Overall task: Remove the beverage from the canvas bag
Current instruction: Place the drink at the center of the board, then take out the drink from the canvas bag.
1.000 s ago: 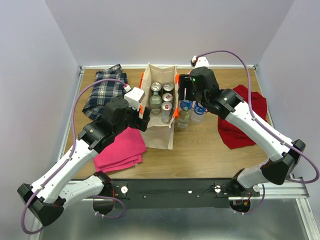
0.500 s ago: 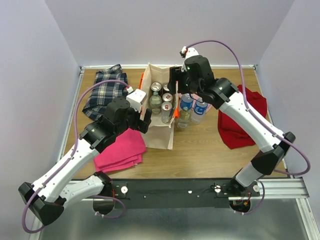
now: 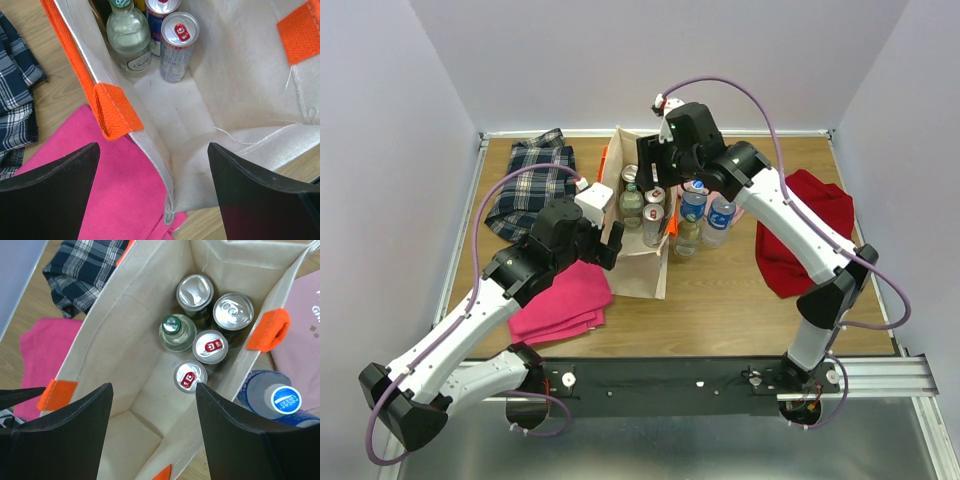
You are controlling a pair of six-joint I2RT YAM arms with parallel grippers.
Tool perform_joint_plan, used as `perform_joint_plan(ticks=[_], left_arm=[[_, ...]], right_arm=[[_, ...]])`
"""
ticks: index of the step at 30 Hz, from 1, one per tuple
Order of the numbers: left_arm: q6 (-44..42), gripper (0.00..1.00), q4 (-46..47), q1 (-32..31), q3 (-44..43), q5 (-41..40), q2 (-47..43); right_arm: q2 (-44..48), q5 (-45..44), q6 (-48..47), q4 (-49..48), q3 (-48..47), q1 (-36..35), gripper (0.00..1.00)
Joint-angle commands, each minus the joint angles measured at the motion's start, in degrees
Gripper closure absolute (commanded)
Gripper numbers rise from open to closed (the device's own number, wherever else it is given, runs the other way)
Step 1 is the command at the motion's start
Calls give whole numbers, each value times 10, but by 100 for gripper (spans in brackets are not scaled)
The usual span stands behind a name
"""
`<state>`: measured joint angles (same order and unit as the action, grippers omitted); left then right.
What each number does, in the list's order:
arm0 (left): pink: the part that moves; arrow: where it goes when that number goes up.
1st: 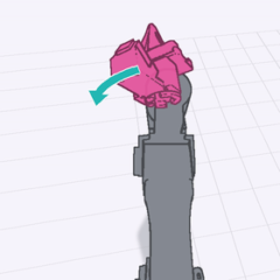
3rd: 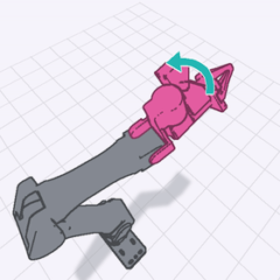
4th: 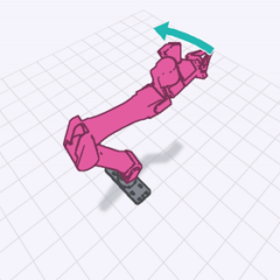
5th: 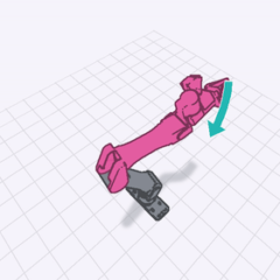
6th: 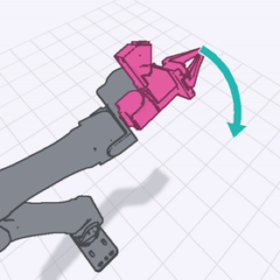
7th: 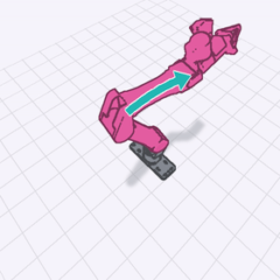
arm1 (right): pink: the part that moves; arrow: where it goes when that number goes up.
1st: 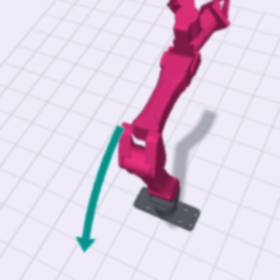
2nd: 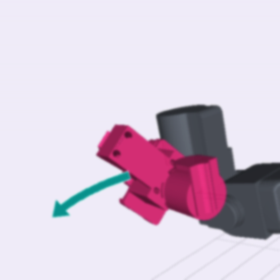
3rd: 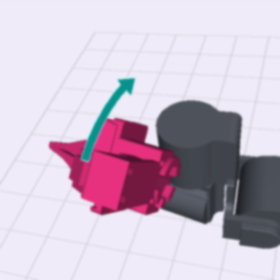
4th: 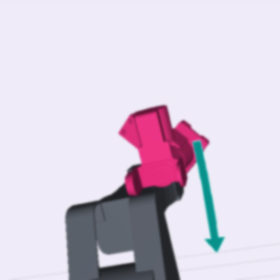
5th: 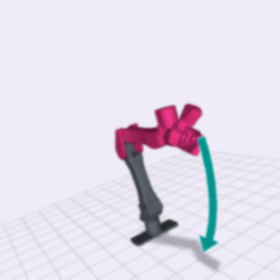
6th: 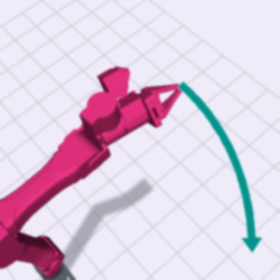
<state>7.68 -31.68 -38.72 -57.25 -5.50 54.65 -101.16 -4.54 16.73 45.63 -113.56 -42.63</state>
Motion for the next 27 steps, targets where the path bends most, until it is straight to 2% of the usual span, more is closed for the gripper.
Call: perform_joint_plan(ticks=[1,27], left_arm=[[-5,2,1,0,19,8,-6],[-7,2,15,0,50,94,-27]], right_arm=[[-26,41,-7,29,-24,-1,25],[-53,17,1,105,4,-17,25]])
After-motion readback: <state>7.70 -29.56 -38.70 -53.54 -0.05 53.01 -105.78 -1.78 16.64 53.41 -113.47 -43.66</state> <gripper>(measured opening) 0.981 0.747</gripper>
